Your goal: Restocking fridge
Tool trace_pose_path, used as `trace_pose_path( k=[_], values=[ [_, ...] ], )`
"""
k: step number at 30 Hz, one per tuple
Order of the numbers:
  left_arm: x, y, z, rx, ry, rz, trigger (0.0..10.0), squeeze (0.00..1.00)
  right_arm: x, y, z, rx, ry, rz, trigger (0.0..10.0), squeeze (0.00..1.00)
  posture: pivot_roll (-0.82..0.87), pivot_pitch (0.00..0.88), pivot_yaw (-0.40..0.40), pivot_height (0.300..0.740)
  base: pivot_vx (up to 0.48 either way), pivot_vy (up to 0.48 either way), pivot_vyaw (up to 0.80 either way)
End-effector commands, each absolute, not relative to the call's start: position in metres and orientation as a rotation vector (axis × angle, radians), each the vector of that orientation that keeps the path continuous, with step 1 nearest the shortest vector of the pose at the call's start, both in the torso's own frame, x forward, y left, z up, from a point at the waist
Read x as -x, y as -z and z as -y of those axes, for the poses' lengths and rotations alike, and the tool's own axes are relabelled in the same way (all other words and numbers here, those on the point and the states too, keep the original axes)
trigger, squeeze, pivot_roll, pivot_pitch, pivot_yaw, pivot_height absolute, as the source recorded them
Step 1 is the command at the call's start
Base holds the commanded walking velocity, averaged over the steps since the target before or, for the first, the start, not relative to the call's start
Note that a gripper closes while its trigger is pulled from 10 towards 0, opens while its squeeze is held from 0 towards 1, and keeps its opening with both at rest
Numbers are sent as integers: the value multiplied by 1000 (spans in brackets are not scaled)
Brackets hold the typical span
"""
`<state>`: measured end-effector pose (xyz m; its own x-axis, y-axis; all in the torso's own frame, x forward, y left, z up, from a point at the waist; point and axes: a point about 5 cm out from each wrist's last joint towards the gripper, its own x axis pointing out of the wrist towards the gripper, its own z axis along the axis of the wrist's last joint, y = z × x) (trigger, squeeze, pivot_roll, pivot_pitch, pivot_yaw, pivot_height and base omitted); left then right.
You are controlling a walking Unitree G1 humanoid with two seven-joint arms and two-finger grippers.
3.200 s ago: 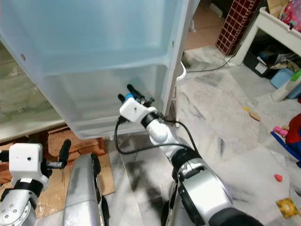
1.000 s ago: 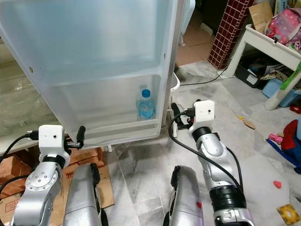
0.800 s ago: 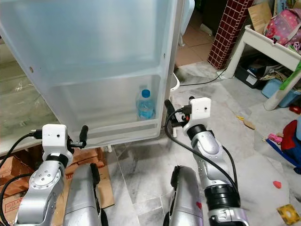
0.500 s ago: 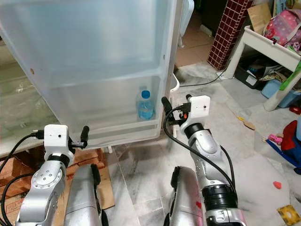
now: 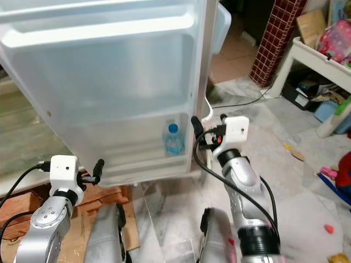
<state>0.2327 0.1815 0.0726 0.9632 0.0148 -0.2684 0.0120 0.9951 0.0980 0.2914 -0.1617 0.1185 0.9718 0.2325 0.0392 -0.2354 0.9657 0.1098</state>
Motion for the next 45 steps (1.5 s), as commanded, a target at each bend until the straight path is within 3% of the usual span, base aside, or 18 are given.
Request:
trace_pose_path(
  k=[1, 11, 16, 21, 28, 38, 45],
  values=[
    [-233, -78, -184, -132, -14, -260, 10000, 0, -288, -124, 157, -117, -255, 42, 10000, 0, 29, 0, 39, 650, 0, 0, 0],
    [-214, -82, -185, -155, 24, -198, 10000, 0, -268, -115, 165, -107, -240, -11, 10000, 0, 26, 0, 29, 707, 0, 0, 0],
    [-203, -87, -179, -202, 36, -157, 10000, 0, -257, -110, 158, -119, -361, -64, 10000, 0, 26, 0, 22, 736, 0, 0, 0],
    [-200, -86, -176, -188, 59, -162, 10000, 0, -238, -101, 148, -147, -595, -177, 10000, 0, 28, 0, 11, 736, 0, 0, 0],
    [-200, -82, -175, -184, 63, -176, 10000, 0, -239, -104, 157, -100, -579, -153, 10000, 0, 30, 0, 5, 736, -79, 0, 0],
    [-205, -82, -176, -187, 64, -171, 10000, 0, -229, -99, 146, -142, -732, -218, 10000, 0, 33, 0, 7, 740, -410, 0, 0],
    [-207, -82, -175, -188, 79, -165, 10000, 0, -233, -97, 147, -122, -730, -239, 10000, 0, 37, 0, 5, 740, -114, 0, 0]
  ],
)
